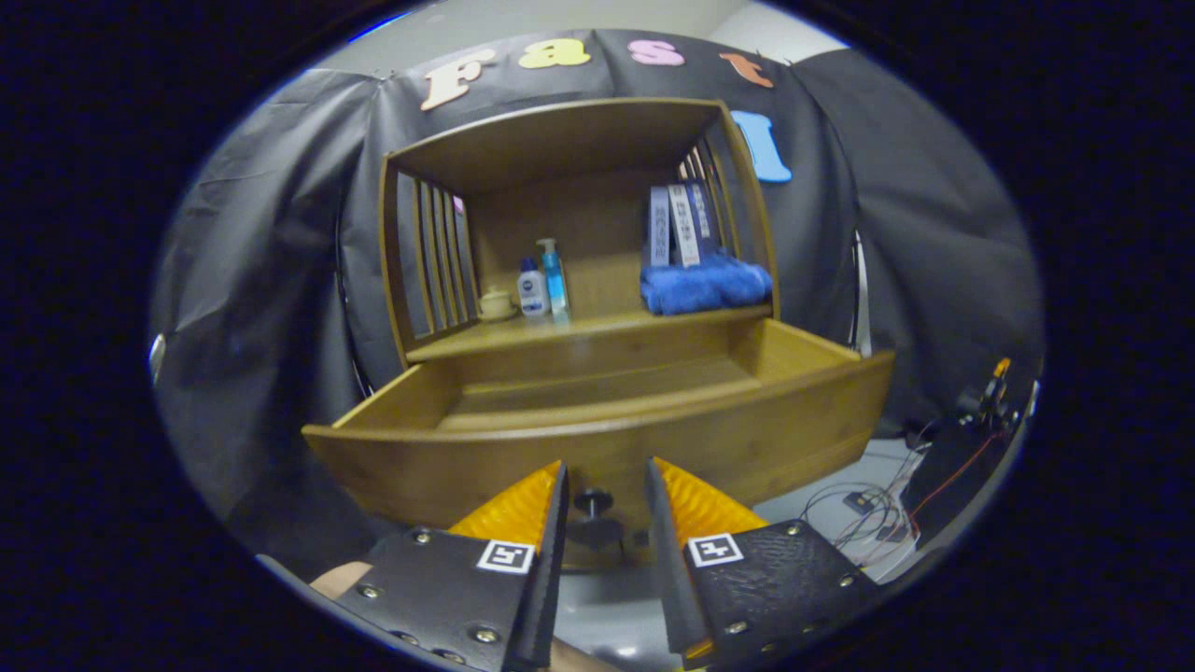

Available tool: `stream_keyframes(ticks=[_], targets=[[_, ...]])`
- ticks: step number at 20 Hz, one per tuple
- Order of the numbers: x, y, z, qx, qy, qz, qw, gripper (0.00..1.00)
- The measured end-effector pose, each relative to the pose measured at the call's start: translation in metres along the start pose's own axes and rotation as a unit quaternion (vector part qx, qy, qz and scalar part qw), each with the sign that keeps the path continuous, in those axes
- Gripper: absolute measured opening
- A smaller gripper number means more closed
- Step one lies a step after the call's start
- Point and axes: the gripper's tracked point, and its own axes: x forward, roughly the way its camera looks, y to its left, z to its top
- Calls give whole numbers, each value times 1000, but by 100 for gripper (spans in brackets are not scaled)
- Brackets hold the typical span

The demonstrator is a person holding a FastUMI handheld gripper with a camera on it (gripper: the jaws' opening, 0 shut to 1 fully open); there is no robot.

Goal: Pull open the drawer, take out the items inside it, and place them on the countertop above the cabinet.

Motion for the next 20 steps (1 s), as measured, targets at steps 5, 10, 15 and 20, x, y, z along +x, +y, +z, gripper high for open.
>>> stream_keyframes(ticks=[5, 10, 15, 20], targets=[[28, 0, 67, -10, 2, 12, 1000, 46], [82, 7, 77, -24, 70, 22, 997, 46], [137, 22, 34, -77, 188, 29, 979, 46], [158, 37, -24, -123, 323, 47, 937, 54]])
